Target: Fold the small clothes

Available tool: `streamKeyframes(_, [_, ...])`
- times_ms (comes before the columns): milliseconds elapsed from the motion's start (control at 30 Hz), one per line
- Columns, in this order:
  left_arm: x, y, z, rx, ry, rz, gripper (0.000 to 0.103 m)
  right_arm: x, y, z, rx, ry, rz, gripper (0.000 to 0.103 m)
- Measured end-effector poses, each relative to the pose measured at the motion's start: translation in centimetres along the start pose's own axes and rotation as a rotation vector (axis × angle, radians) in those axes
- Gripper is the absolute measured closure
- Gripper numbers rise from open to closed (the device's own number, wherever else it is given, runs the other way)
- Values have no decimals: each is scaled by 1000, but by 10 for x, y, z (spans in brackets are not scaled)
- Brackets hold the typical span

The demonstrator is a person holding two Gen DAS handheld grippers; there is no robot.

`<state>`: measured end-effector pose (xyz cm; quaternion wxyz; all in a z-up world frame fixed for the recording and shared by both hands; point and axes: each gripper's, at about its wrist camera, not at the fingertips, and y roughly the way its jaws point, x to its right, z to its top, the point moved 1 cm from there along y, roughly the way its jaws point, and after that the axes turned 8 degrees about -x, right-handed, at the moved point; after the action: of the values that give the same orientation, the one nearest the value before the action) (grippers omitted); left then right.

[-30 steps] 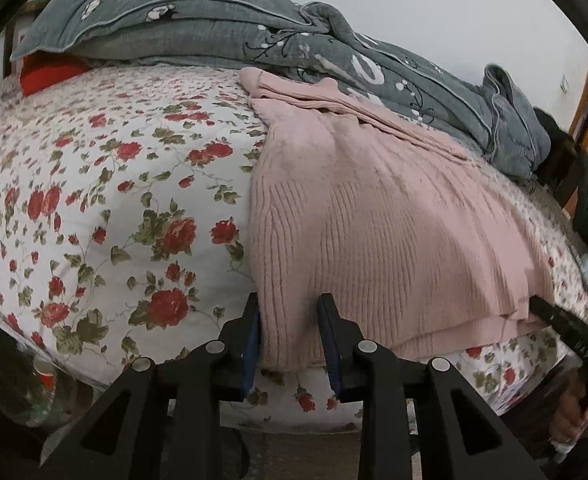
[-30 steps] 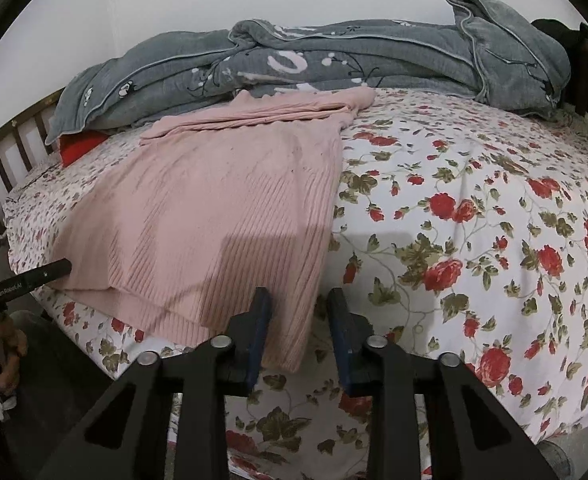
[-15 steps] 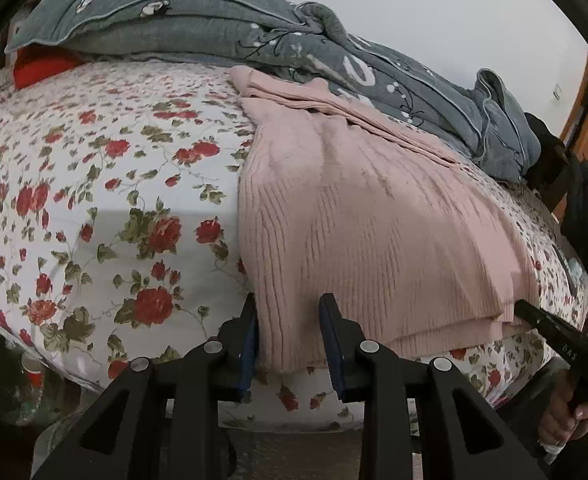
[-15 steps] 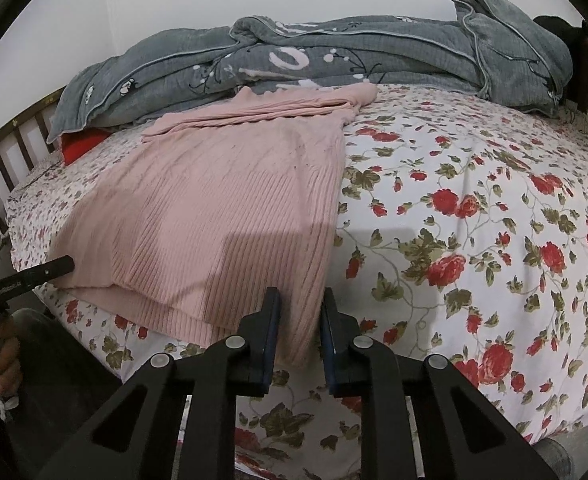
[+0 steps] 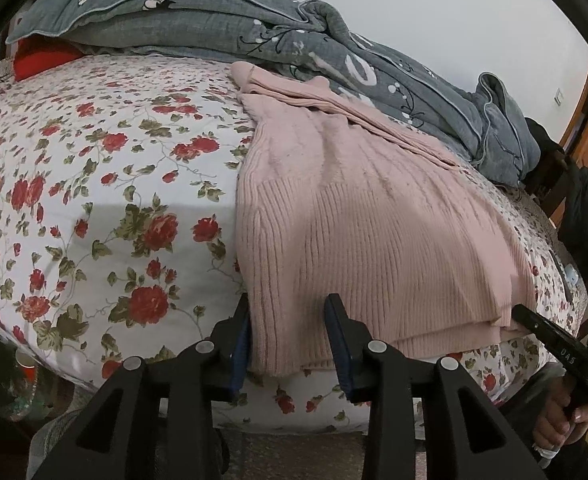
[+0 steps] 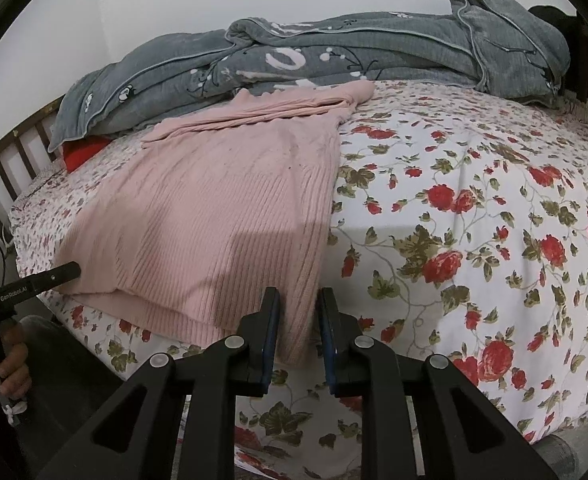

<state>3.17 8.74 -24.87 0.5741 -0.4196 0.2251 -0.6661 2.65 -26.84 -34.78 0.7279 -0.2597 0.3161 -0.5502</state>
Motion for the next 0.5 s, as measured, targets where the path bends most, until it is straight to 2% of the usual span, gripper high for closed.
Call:
streamKeyframes(233, [-6,0,1,1,-18,-18,69,-1,0,-1,1,5,2,82])
streamKeyframes(500, [-6,-1,0,5,-11,-2,69,-6,0,-2,13,-14,-27,82])
